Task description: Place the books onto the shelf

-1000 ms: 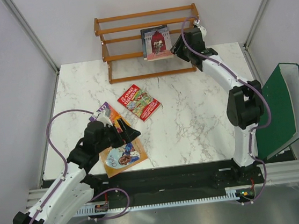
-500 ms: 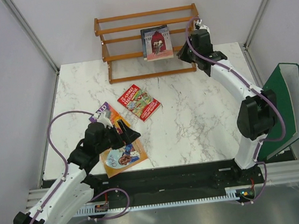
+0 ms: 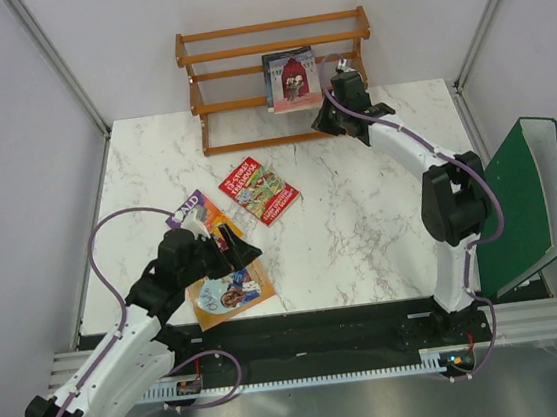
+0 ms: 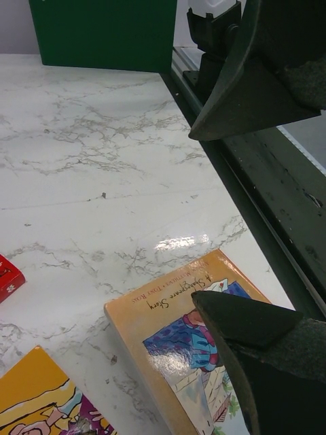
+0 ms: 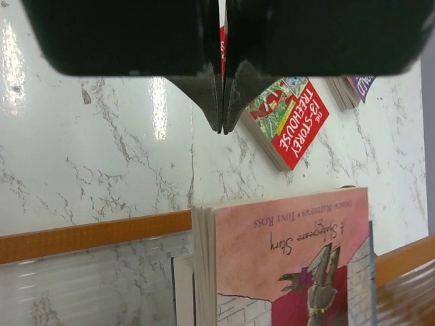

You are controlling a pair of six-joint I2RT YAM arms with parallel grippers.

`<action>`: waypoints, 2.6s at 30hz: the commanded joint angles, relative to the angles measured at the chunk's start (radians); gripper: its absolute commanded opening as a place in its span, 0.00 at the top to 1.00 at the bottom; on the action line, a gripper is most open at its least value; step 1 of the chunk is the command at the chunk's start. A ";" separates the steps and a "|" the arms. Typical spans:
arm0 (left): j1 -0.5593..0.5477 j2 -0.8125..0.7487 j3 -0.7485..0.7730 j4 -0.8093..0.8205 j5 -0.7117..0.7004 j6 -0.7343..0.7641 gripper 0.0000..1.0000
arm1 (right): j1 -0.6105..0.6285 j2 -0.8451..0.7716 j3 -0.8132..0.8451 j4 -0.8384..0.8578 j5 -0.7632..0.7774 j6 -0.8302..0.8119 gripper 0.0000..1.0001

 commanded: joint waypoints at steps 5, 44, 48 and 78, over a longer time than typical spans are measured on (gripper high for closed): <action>-0.003 -0.016 -0.005 0.021 0.006 0.035 0.04 | 0.005 0.104 0.174 0.012 -0.005 0.036 1.00; 0.006 0.311 0.164 -0.103 -0.156 0.110 0.02 | 0.221 -0.193 -0.407 0.149 -0.041 0.017 0.24; 0.040 0.337 0.190 -0.146 -0.175 0.125 0.01 | 0.299 -0.221 -0.616 0.281 -0.093 0.106 0.06; 0.198 0.320 0.193 -0.419 -0.200 -0.005 0.00 | 0.557 -0.138 -0.786 0.509 -0.199 0.226 0.02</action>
